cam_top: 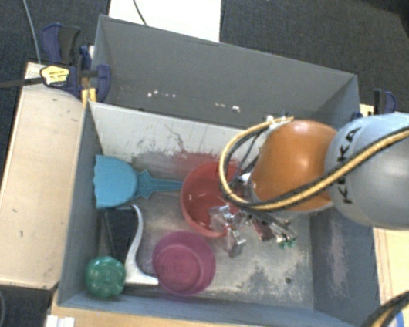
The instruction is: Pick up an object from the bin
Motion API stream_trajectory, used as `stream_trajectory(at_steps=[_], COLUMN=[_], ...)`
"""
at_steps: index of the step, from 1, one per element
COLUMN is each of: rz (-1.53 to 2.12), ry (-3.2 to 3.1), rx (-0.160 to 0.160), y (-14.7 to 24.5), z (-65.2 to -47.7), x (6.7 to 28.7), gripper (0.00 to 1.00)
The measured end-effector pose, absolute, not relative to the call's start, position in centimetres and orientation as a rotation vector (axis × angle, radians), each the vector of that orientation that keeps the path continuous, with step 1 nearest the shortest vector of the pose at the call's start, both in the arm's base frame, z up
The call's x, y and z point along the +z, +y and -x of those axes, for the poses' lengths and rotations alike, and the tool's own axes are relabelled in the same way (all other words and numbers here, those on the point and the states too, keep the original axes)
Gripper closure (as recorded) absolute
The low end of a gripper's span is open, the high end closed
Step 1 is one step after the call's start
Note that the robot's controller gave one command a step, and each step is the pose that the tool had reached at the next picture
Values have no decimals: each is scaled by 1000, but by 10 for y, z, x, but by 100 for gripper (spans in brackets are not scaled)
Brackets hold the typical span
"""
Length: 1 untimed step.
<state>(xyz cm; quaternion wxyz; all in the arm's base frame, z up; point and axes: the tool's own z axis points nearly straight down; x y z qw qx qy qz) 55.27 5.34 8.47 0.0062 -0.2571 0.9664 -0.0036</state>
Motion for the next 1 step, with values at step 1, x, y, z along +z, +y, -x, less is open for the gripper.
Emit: stream_trajectory(at_steps=[1], rz=[919], ry=[2990], rx=[-11], y=[57], z=[-558], x=[97], gripper=[100])
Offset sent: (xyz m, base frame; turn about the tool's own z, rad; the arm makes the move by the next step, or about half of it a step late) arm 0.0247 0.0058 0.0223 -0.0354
